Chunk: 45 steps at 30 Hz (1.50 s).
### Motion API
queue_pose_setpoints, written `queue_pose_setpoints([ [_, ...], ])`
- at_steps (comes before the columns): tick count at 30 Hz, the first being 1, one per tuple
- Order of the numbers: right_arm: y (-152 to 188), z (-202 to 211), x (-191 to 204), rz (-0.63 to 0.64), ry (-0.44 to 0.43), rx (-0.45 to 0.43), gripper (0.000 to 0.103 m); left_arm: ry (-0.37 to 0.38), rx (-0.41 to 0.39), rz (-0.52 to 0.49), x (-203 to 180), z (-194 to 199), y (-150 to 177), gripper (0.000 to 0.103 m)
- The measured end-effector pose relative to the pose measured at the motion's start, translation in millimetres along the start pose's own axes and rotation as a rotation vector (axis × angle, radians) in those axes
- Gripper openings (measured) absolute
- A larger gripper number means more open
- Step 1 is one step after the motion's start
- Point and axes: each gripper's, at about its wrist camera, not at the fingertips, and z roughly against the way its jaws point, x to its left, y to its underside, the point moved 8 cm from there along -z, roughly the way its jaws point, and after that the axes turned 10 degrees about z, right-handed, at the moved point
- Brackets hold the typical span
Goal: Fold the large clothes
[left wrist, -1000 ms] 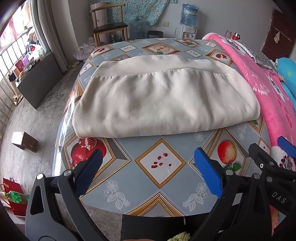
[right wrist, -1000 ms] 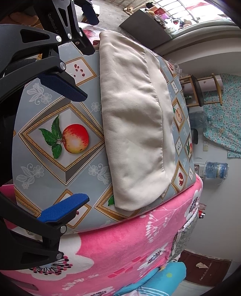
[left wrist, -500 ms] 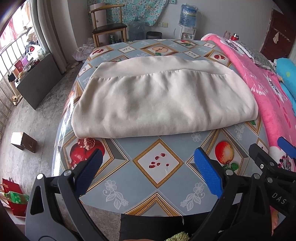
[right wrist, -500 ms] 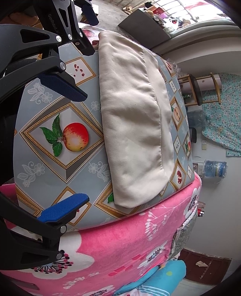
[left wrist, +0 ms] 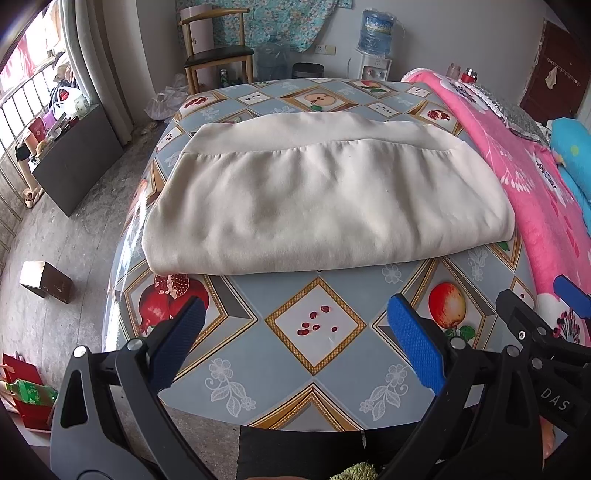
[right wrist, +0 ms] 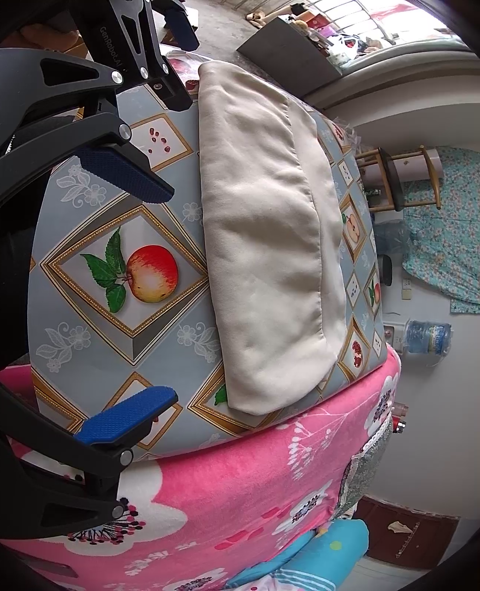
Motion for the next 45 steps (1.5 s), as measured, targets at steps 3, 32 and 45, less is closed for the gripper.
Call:
queue_pose_setpoints([
  [3, -0.3, -0.8, -0.4, 0.002, 0.001, 0.005, 0.097, 0.001, 0.007, 0.000, -0.9, 0.1, -0.2, 0.096],
  [32, -0.4, -1.2, -2.3, 0.001, 0.003, 0.004, 0.097, 0.005, -0.001, 0.005, 0.1, -1.4, -2.8, 0.095],
  [45, -0.3, -1.3, -2.4, 0.002, 0.004, 0.003, 0.097, 0.004, -0.004, 0.005, 1.1, -1.5, -3.1, 0.095],
])
